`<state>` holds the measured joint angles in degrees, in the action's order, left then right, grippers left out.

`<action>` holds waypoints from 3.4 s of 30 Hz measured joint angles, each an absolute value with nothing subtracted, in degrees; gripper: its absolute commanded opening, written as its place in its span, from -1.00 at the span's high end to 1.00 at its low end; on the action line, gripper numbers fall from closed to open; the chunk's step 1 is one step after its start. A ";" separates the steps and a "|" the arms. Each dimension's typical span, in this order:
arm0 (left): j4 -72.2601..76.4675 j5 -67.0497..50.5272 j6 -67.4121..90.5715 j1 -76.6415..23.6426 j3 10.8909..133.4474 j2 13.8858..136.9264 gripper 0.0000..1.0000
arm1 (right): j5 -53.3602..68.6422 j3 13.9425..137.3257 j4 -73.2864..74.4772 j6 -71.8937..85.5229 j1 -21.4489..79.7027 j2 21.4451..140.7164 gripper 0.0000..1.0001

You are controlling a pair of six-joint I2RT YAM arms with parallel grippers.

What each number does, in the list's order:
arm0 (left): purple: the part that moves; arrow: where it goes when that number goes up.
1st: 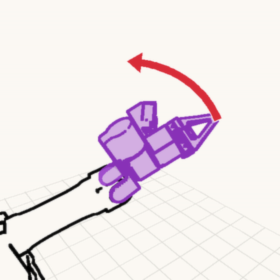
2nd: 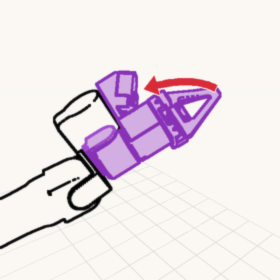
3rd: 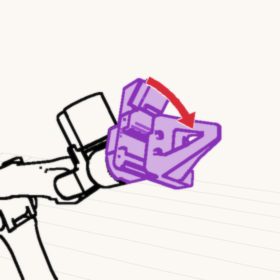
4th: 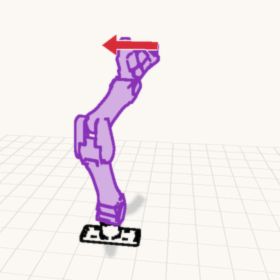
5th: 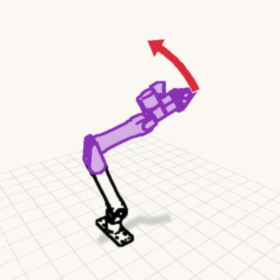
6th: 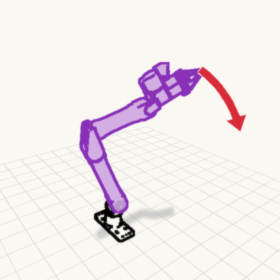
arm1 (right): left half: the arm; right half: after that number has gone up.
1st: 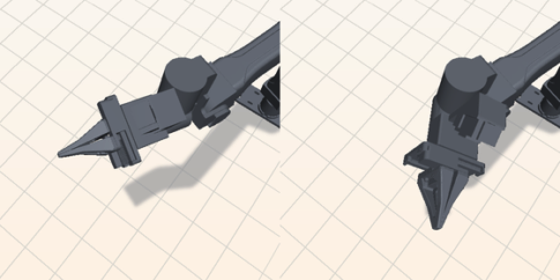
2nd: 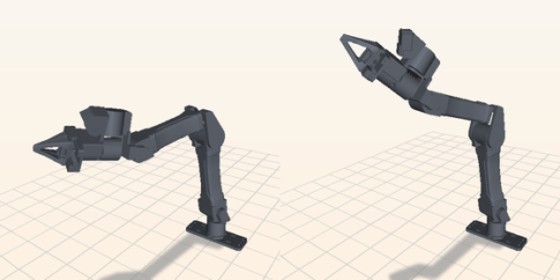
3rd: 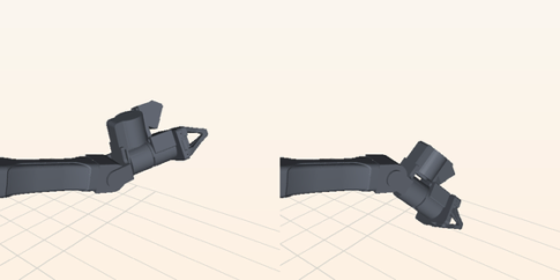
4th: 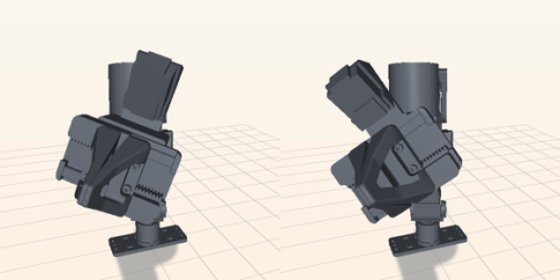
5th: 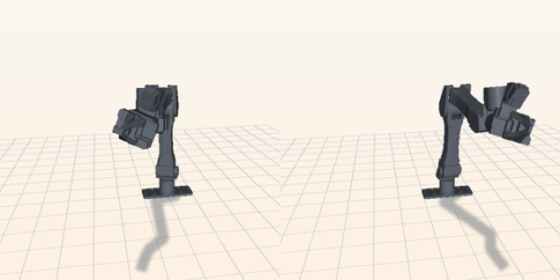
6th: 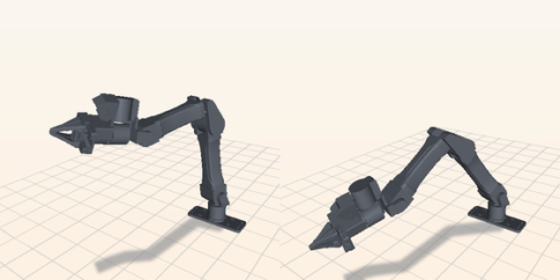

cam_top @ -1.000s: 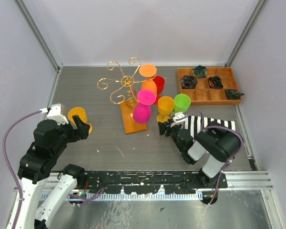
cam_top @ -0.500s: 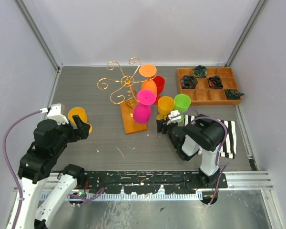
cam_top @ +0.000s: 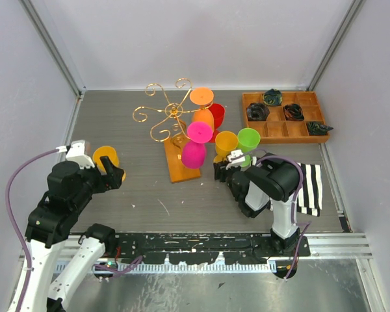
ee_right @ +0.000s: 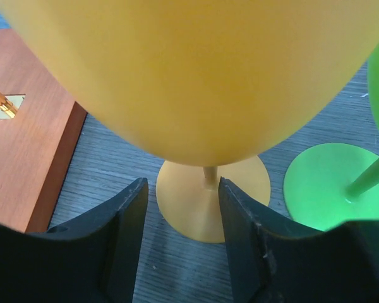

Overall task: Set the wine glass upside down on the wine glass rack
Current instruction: Pick up the wine glass at the center of the board.

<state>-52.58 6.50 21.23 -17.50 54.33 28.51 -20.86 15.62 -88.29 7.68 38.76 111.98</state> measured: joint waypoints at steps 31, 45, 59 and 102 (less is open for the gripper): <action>-52.53 5.85 21.08 -17.50 54.33 29.80 -0.77 | -22.06 17.37 -88.55 8.86 38.17 112.66 0.55; -52.53 5.82 21.08 -17.50 54.33 29.82 -0.77 | -19.29 15.81 -88.55 7.42 38.13 111.92 0.99; -52.51 5.85 21.08 -17.50 54.33 29.50 -0.77 | -19.51 12.56 -88.62 7.88 38.13 108.25 0.03; -52.51 5.87 21.06 -17.50 54.33 29.30 -0.77 | -22.90 24.32 -81.56 12.08 37.85 111.00 0.29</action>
<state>-52.51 5.87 21.06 -17.50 54.33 29.30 -22.90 24.32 -81.56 12.08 37.85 111.00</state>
